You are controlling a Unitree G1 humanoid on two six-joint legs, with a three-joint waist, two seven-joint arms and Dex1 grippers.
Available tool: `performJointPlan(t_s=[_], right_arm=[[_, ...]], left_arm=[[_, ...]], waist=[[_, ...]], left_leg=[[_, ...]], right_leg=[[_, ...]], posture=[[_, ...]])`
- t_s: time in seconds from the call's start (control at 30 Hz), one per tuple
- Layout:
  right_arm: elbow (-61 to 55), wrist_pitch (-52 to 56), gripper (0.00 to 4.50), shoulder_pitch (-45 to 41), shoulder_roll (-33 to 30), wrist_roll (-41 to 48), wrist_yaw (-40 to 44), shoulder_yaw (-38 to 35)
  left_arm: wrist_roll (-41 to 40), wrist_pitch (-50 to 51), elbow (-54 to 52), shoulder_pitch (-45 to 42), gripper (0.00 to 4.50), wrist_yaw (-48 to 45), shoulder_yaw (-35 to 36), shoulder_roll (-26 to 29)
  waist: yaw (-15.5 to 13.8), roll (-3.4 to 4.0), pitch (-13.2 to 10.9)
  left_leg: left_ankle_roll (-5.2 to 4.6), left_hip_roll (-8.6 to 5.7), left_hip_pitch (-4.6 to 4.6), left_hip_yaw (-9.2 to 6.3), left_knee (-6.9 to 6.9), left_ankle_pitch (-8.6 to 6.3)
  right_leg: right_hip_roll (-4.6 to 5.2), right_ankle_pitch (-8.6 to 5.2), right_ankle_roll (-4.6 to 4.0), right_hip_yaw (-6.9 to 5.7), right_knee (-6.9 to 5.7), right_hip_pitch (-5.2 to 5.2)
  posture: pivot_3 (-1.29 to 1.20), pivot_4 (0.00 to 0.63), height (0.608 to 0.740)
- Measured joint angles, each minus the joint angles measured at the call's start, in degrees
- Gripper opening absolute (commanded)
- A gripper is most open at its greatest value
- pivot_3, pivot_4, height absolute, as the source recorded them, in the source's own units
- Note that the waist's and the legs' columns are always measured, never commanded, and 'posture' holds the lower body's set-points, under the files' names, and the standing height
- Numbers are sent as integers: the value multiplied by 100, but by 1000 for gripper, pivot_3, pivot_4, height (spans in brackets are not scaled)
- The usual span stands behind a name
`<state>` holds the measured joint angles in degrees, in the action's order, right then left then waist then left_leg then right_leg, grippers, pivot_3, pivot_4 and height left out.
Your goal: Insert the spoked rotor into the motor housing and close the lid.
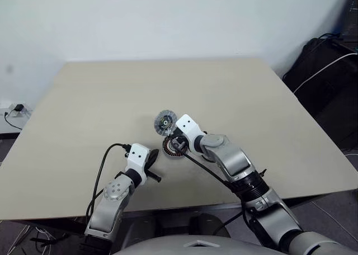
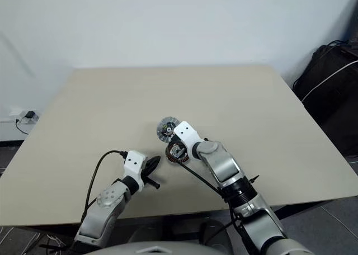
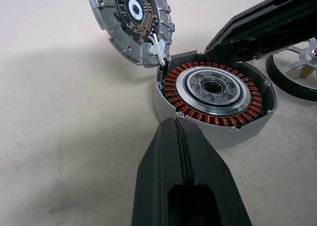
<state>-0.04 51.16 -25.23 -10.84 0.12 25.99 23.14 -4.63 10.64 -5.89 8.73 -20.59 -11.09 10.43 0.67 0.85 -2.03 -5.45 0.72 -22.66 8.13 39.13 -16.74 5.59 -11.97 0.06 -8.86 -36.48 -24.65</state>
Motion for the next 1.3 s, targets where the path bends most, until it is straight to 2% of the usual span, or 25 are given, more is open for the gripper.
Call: performJointPlan(t_s=[0.43,0.73,0.83,1.0,1.17,1.3], right_arm=[[102,-41,44,206,5,54,10,62],[-1248,38,44,924,-185,272,-417,-1117],[-1628,161,623,1384,-185,456,-597,-1777],[-2141,295,2240,2188,-173,841,-734,-2849],[-2290,346,3812,2486,-28,1053,-987,-3423],[-2330,432,3812,2658,-36,1118,-1107,-3501]], left_arm=[[0,1,1,-30,0,-5,0,2],[-1,4,0,14,0,2,10,3],[-1,10,-6,69,0,2,3,6],[-2,33,-8,135,0,-33,3,57],[-3,64,-9,95,0,-97,-15,98],[-4,129,-9,21,0,-196,-22,119]], waist=[[-1,0,0],[-12,0,0],[-18,0,0],[-15,3,-2],[-7,12,-6],[-12,16,-6]], left_leg=[[1,0,0,0,1,0],[-1,0,-1,-1,0,-1],[-2,0,-1,-2,-1,-2],[-6,0,0,-2,-1,-4],[-22,0,4,-2,-1,-13],[-19,0,3,-2,-1,-11]], right_leg=[[0,0,0,1,-1,0],[0,-1,0,1,6,2],[0,-1,1,1,7,2],[-1,-1,1,2,10,3],[-1,-1,2,4,8,3],[-1,-2,1,4,9,3]], posture=[[0,0,740],[0,0,740],[0,0,740],[0,0,740],[0,0,740],[0,0,740]])
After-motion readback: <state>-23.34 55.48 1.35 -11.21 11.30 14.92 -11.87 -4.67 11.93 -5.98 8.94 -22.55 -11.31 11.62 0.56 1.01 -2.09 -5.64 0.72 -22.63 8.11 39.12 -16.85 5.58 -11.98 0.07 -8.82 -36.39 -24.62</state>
